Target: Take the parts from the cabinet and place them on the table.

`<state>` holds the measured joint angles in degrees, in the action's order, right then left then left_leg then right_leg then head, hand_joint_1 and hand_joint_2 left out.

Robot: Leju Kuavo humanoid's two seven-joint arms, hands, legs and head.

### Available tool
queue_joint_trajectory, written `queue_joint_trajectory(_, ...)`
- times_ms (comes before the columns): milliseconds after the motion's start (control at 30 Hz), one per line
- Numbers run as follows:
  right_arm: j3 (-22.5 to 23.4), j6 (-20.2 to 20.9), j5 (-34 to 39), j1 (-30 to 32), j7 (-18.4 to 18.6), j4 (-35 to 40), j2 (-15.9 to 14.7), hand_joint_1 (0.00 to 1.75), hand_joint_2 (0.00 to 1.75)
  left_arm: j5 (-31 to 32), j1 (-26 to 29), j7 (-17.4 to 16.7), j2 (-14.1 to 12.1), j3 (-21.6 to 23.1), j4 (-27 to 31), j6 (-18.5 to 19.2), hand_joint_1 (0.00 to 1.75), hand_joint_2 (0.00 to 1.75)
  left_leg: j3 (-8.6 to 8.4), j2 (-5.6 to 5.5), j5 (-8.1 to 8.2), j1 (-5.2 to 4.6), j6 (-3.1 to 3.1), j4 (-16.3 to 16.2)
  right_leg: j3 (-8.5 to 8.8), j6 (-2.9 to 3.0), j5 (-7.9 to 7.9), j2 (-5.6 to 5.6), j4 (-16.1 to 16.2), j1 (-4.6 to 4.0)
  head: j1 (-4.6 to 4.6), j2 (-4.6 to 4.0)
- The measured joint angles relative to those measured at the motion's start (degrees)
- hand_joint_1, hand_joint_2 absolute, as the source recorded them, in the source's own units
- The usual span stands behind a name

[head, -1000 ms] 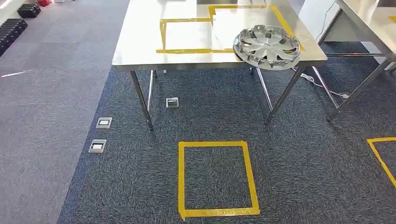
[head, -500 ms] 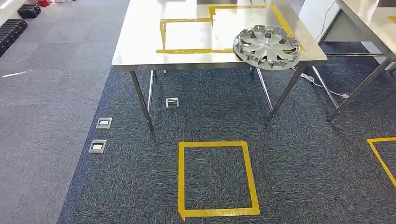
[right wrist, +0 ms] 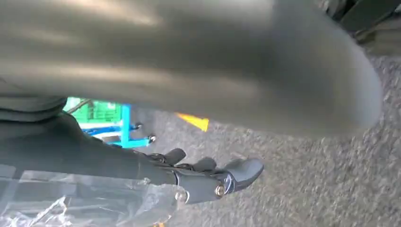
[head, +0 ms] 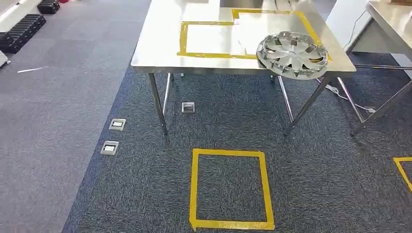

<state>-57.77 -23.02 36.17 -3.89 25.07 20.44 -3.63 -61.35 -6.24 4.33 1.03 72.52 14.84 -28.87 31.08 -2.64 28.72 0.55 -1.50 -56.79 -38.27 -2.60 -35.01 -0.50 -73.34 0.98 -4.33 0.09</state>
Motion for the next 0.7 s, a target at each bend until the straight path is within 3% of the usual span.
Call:
queue_joint_trajectory(67, -0.2, -0.1, 0.2, -0.1, 0.0, 0.0, 0.0, 0.0, 0.0, -0.1, 0.0, 0.0, 0.0, 0.0, 0.0, -0.4, 0.0, 0.0, -0.21, -1.56, 0.37, 0.3, 0.6, -0.4, 3.28, -0.04, 5.47, 0.93, 7.9, 0.28, -0.05, 0.0)
queue_joint_trajectory(100, -0.4, -0.2, 0.4, 0.0, 0.0, 0.0, 0.0, 0.0, 0.0, -0.3, 0.0, 0.2, 0.1, 0.0, 0.0, -1.0, 0.0, 0.0, -0.26, -2.26, 0.69, 0.46, 1.07, -0.8, 5.4, -0.11, 8.05, 2.91, 12.9, 0.53, -0.07, 0.0)
queue_joint_trajectory(133, -0.5, -0.2, 0.5, 0.1, 0.0, 0.0, 0.0, 0.0, 0.0, -0.4, -0.1, 0.3, 0.2, 0.0, 0.0, -2.1, 0.0, 0.0, 0.04, -2.81, 0.96, 0.24, 1.55, -1.2, 6.19, -0.16, 6.99, 5.49, 14.3, 0.68, -0.18, 0.0)
queue_joint_trajectory(267, -0.9, -0.2, 0.9, -0.1, 0.0, 0.0, 0.0, 0.0, 0.0, -0.4, 0.2, 0.3, 1.0, 0.0, 0.1, -3.4, 0.0, 0.0, 0.89, -5.28, 0.64, 0.91, 3.15, -1.2, 6.48, 1.58, 6.4, 3.51, 15.0, 0.29, -0.09, 0.0)
queue_joint_trajectory(300, -1.0, -0.3, 0.9, -0.2, -0.1, 0.1, 0.0, 0.0, 0.0, -0.5, 0.3, 0.3, 1.0, 0.0, 0.2, -3.5, 0.0, 0.0, 0.81, -4.54, 1.22, 0.91, 3.36, -1.6, 6.78, 2.17, 6.51, 2.52, 15.4, 0.66, -0.11, 0.0)
queue_joint_trajectory(333, -1.0, -0.4, 0.9, -0.3, -0.1, 0.1, -0.1, 0.0, 0.0, -0.5, 0.2, 0.3, 1.1, 0.0, 0.2, -3.5, 0.0, 0.0, 1.54, -1.09, 2.33, 0.55, 3.6, -3.3, 7.07, 2.41, 6.4, 1.99, 15.6, 0.48, 0.41, 0.0)
queue_joint_trajectory(367, -1.1, -0.4, 1.0, -0.2, -0.3, 0.1, -0.1, 0.0, 0.0, -0.5, 0.0, 0.3, 1.2, 0.0, 0.3, -3.5, 0.0, 0.0, 3.43, 0.6, 4.38, 0.58, 3.76, -7.1, 7.25, 2.93, 6.2, 0.88, 15.6, 0.31, 0.96, 0.0)
queue_joint_trajectory(433, -1.3, -0.4, 1.0, -0.1, -0.3, 0.1, -0.1, 0.0, 0.0, -0.5, -0.2, 0.3, 1.3, 0.0, 0.3, -3.5, 0.0, 0.0, 7.86, 1.63, 7.88, 0.62, 3.93, -16.0, 7.57, 3.31, 5.86, -1.13, 15.6, -0.04, 1.07, 0.0)
queue_joint_trajectory(467, -1.4, -0.4, 1.0, -0.1, -0.3, 0.1, -0.1, 0.0, 0.0, -0.5, -0.1, 0.3, 1.4, 0.0, 0.3, -3.5, 0.0, 0.0, 9.09, 1.67, 8.2, 0.62, 3.94, -18.3, 7.69, 3.32, 5.7, -1.92, 15.5, -0.18, 1.09, 0.0)
queue_joint_trajectory(500, -1.4, -0.4, 1.0, -0.1, -0.3, 0.1, -0.1, 0.0, 0.0, -0.6, 0.1, 0.3, 1.4, 0.0, 0.3, -3.5, 0.0, 0.0, 9.11, 1.74, 7.22, 0.6, 3.85, -18.2, 7.87, 3.39, 5.53, -2.6, 15.5, -0.31, 1.09, 0.0)
queue_joint_trajectory(533, -1.4, -0.4, 1.0, -0.1, -0.3, 0.1, -0.1, 0.0, 0.0, -0.6, 0.2, 0.3, 1.4, 0.0, 0.3, -3.5, 0.0, 0.0, 8.07, 1.88, 5.07, 0.56, 3.61, -15.7, 8.11, 3.38, 5.32, -3.31, 15.5, -0.46, 1.13, 0.0)
queue_joint_trajectory(567, -1.5, -0.4, 1.0, -0.2, -0.3, 0.1, -0.1, 0.0, 0.0, -0.7, 0.2, 0.3, 1.4, 0.0, 0.3, -3.5, 0.0, 0.0, 5.76, 2.28, 2.11, 0.45, 3.2, -11.0, 8.52, 3.3, 5.05, -3.99, 15.5, -0.58, 1.13, 0.0)
queue_joint_trajectory(600, -1.6, -0.4, 1.0, -0.3, -0.4, 0.1, -0.1, 0.0, 0.0, -0.7, 0.1, 0.3, 1.4, 0.0, 0.3, -3.5, 0.0, 0.0, 3.34, 3.41, -0.39, 0.15, 2.62, -6.1, 8.98, 3.18, 4.76, -4.63, 15.5, -0.67, 1.16, 0.0)
queue_joint_trajectory(633, -1.7, -0.4, 1.0, -0.3, -0.4, 0.1, -0.1, 0.0, 0.0, -0.8, 0.0, 0.3, 1.4, 0.0, 0.3, -3.5, 0.0, 0.0, 1.84, 6.42, -0.11, -0.55, 1.92, -3.5, 9.22, 2.92, 4.47, -5.2, 15.6, -0.76, 1.13, 0.0)
queue_joint_trajectory(667, -1.8, -0.4, 1.0, -0.3, -0.4, 0.1, -0.1, 0.0, 0.0, -0.8, -0.1, 0.3, 1.4, 0.0, 0.3, -3.5, 0.0, 0.0, 1.61, 6.97, 0.01, -0.97, 1.57, -2.4, 9.27, 2.43, 4.17, -5.66, 15.2, -1.16, 1.22, 0.0)
queue_joint_trajectory(700, -1.9, -0.5, 1.0, -0.3, -0.4, 0.1, -0.1, 0.0, 0.0, -0.8, -0.3, 0.3, 1.4, 0.0, 0.4, -3.5, 0.0, 0.0, 1.85, 6.66, 0.42, -0.98, 1.25, -2.4, 9.18, 2.23, 4.17, -6.33, 15.3, -1.16, 1.29, 0.0)
